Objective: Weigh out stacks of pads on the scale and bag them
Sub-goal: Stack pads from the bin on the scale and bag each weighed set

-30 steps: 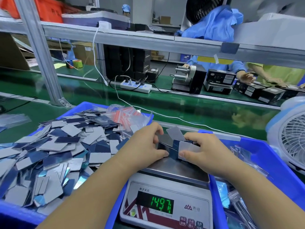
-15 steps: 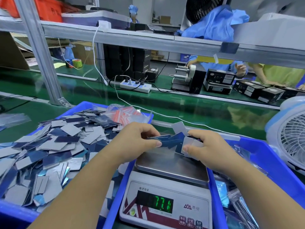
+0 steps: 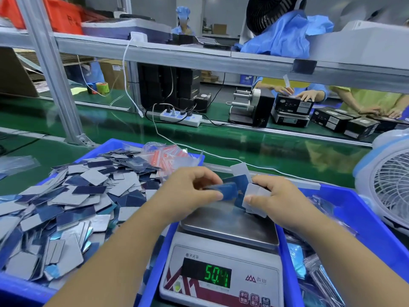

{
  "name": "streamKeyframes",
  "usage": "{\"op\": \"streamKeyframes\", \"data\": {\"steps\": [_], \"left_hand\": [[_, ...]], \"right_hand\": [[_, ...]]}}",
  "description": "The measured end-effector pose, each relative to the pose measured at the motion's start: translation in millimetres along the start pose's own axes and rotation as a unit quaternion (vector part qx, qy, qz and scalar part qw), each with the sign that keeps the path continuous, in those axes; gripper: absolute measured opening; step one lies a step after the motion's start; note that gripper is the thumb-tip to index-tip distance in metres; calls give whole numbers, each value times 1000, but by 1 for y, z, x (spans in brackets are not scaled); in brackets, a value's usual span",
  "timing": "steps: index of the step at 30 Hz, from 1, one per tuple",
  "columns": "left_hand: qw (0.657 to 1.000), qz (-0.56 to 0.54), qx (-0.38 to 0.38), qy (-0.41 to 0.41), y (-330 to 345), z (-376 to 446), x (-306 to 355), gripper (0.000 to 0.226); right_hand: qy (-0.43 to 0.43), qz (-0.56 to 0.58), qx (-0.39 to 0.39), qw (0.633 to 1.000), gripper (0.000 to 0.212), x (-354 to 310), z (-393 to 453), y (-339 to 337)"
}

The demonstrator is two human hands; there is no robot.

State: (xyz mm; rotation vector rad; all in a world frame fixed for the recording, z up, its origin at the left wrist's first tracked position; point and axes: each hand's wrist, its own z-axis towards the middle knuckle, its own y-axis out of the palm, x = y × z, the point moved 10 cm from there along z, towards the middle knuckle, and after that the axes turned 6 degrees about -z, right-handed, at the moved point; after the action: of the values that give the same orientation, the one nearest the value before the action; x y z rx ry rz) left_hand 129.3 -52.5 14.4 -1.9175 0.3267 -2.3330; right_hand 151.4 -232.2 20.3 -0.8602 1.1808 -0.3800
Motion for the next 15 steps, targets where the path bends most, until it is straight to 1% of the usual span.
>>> {"op": "streamKeyframes", "data": {"steps": [2,5,7,10,13,15], "left_hand": [[999,45,13,5,8,2,-5,33],[997,69,40,2,3,3,-10,42],[998,58,37,6,2,4,-10,34],[995,97,24,9,3,5,-7,19],[997,70,5,-14,0,3,-9,15],[999,34,18,-13,-10,2,-5,16]], "right_hand": [[-7,1,-9,1000,20,-4,-1,4],[-26,-6,-15,1000,24,-8,-1,5],[-31,-12,-15,999,28,-8,-1,5],[-32,-21,-17,999,31,-7,-1,5],[-26,-29,-22,999,26,-6,-1,5],[-12,-39,-13,999,20,-2,1,1]]}}
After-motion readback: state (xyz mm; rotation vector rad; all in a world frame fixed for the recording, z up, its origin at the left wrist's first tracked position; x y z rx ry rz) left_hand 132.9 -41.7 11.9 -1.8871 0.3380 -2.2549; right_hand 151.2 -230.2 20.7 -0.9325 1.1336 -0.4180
